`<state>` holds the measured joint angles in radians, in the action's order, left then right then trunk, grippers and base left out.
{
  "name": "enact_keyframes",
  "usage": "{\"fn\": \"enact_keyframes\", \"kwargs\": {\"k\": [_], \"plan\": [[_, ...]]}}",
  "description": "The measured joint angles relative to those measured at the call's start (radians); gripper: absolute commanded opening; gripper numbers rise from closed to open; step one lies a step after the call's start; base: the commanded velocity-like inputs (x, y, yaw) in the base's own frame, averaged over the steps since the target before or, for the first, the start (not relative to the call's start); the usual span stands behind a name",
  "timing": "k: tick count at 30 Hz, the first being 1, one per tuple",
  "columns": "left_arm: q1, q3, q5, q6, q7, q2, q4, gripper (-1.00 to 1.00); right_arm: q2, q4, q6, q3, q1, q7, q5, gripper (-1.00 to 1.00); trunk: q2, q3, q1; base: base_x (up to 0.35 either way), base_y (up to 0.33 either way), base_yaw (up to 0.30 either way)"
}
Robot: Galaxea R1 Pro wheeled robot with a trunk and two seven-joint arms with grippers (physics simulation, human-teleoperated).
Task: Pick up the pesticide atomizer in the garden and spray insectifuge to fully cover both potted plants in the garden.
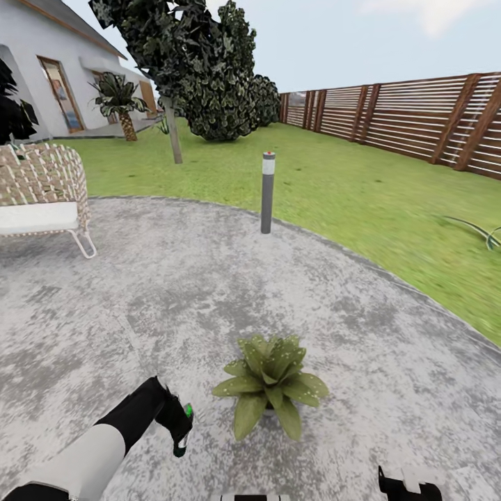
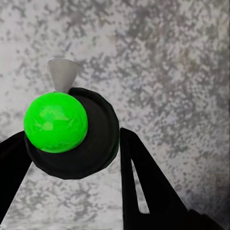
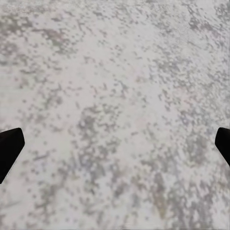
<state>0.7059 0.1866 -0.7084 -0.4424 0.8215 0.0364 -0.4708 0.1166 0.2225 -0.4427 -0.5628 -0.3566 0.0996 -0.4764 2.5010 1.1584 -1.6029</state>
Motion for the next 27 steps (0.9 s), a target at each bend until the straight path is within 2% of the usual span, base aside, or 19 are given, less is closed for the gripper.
{"fn": "enact_keyframes", "kwargs": {"k": [3, 7, 9, 12, 15, 22, 27], "plan": [[0.003, 0.002, -0.004, -0.118, 0.047, -0.010, -0.024, -1.00, 0.000, 0.000, 0.000, -0.001, 0.000, 0.000, 0.000, 1.00, 0.000, 0.001, 0.000, 0.000, 0.000, 0.035], [0.003, 0.001, -0.001, -0.136, 0.069, -0.006, -0.057, -1.00, 0.000, 0.000, 0.000, 0.000, 0.000, 0.000, 0.000, 1.00, 0.000, 0.002, 0.000, 0.000, 0.000, 0.003], [0.004, 0.002, 0.000, -0.143, 0.079, -0.011, -0.120, -1.00, 0.000, 0.000, 0.000, 0.000, 0.000, 0.000, 0.000, 1.00, 0.000, 0.002, 0.000, 0.000, 0.000, 0.000], [-0.001, 0.007, -0.006, -0.187, 0.105, -0.009, -0.151, -1.00, 0.000, 0.000, 0.000, 0.000, 0.000, 0.000, 0.000, 1.00, 0.000, 0.002, 0.000, 0.000, 0.000, 0.000], [-0.007, 0.007, -0.011, -0.188, 0.161, 0.001, -0.156, -1.00, 0.000, 0.000, 0.000, -0.001, 0.000, 0.000, 0.000, 1.00, 0.000, 0.002, 0.000, 0.000, 0.000, 0.002], [-0.010, 0.011, -0.012, -0.187, 0.168, -0.001, -0.156, -1.00, 0.000, 0.000, 0.000, -0.001, -0.001, 0.000, 0.000, 1.00, 0.000, 0.002, 0.000, 0.000, -0.177, 0.192], [-0.010, 0.013, -0.015, -0.186, 0.166, -0.001, -0.156, -1.00, 0.000, 0.000, 0.000, 0.000, 0.000, 0.000, 0.001, 1.00, 0.000, 0.002, 0.000, 0.000, -0.269, 0.039]]}}
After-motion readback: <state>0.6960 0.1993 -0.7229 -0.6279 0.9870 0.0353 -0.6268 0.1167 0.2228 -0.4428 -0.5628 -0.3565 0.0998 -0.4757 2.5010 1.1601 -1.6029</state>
